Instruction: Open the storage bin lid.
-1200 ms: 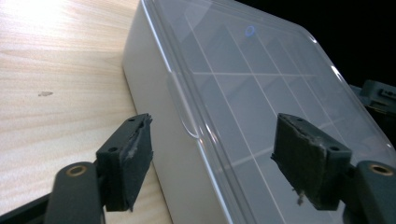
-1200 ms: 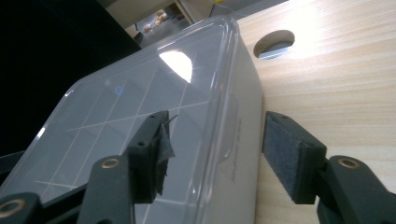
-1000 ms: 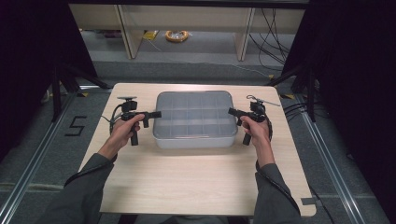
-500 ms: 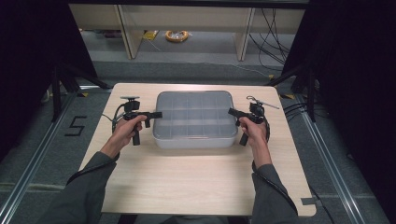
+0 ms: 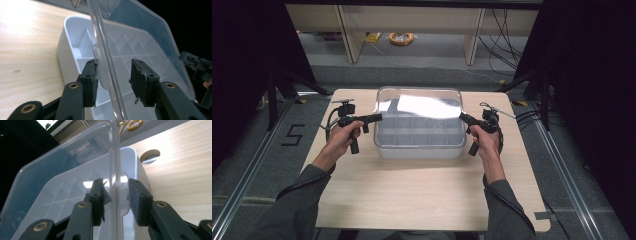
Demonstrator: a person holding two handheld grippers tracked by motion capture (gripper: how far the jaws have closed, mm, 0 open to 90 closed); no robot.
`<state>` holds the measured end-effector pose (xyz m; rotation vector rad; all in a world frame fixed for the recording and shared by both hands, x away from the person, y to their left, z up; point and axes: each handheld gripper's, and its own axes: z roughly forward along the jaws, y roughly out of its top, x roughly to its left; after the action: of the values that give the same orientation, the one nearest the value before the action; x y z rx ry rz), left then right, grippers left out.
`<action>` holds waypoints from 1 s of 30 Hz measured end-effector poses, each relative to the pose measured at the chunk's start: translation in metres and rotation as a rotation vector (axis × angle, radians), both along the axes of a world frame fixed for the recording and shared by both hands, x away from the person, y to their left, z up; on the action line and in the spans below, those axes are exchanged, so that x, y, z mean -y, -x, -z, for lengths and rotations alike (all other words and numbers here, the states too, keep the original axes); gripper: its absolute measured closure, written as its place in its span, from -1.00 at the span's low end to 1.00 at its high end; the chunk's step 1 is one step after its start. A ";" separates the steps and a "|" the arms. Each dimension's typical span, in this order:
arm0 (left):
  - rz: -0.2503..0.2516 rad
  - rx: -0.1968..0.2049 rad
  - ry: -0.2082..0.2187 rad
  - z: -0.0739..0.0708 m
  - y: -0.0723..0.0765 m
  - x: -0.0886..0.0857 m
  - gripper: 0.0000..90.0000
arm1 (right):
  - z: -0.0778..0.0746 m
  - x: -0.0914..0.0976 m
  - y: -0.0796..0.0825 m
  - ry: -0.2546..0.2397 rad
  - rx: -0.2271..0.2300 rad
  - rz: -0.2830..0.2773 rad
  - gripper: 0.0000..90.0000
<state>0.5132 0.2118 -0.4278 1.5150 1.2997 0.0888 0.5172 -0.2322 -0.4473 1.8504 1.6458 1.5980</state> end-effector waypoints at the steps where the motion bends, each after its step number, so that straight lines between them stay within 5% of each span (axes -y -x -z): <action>1: 0.001 0.006 0.013 -0.003 0.002 0.000 0.27 | -0.003 -0.002 0.002 -0.022 0.001 0.009 0.50; 3: 0.000 0.016 0.010 -0.006 0.004 -0.001 0.32 | -0.006 -0.001 0.004 -0.025 0.001 0.007 0.50; 5: -0.010 0.032 0.015 -0.014 0.010 -0.003 0.32 | -0.012 0.001 0.009 0.000 0.049 -0.002 0.51; 6: -0.024 0.043 0.009 -0.015 0.012 -0.002 0.32 | -0.015 -0.002 0.012 -0.037 0.036 -0.002 0.52; 9: -0.021 0.052 0.014 -0.019 0.018 -0.005 0.35 | -0.022 -0.003 0.018 -0.046 0.055 -0.007 0.53; 10: -0.018 0.060 0.012 -0.020 0.020 -0.005 0.35 | -0.022 -0.001 0.019 -0.013 0.081 -0.008 0.53; 11: -0.018 0.060 0.012 -0.020 0.020 -0.005 0.35 | -0.025 -0.003 0.022 -0.051 0.058 -0.006 0.54; 14: -0.017 0.079 0.000 -0.025 0.031 -0.005 0.35 | -0.030 -0.003 0.028 -0.050 0.080 -0.010 0.54; 20: 0.015 0.081 0.004 -0.022 0.045 -0.006 0.36 | -0.036 0.000 0.049 -0.059 0.103 -0.007 0.58; 21: 0.023 0.085 -0.003 -0.021 0.047 -0.006 0.36 | -0.035 0.003 0.050 -0.029 0.128 -0.019 0.58; 24: 0.035 0.092 -0.003 -0.020 0.056 -0.006 0.37 | -0.035 0.004 0.063 -0.067 0.113 -0.018 0.58; 30: 0.057 0.090 -0.005 -0.016 0.070 -0.006 0.37 | -0.030 0.008 0.078 -0.060 0.146 -0.040 0.58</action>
<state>0.4433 0.2180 -0.4122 1.5343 1.1849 0.1217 0.4396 -0.2400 -0.4178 1.6933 1.5982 1.7712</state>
